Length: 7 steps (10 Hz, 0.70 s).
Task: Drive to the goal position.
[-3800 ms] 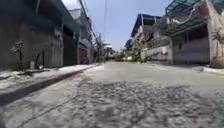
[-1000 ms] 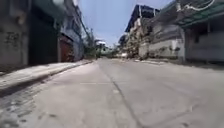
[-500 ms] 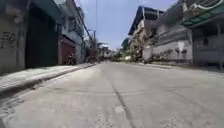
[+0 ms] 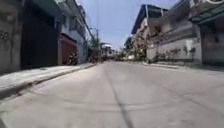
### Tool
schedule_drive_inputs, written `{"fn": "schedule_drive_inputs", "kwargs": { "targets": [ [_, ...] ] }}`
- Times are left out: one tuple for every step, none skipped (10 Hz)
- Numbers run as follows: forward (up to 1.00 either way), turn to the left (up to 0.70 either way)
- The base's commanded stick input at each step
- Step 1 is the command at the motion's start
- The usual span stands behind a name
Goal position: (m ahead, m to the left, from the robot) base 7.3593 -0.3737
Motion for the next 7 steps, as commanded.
{"fn": "schedule_drive_inputs", "kwargs": {
  "targets": [
    [1.00,-0.04],
    [1.00,-0.11],
    [1.00,-0.21],
    [1.00,-0.38],
    [1.00,-0.37],
    [1.00,-0.23],
    [1.00,-0.08]
  ]
}}
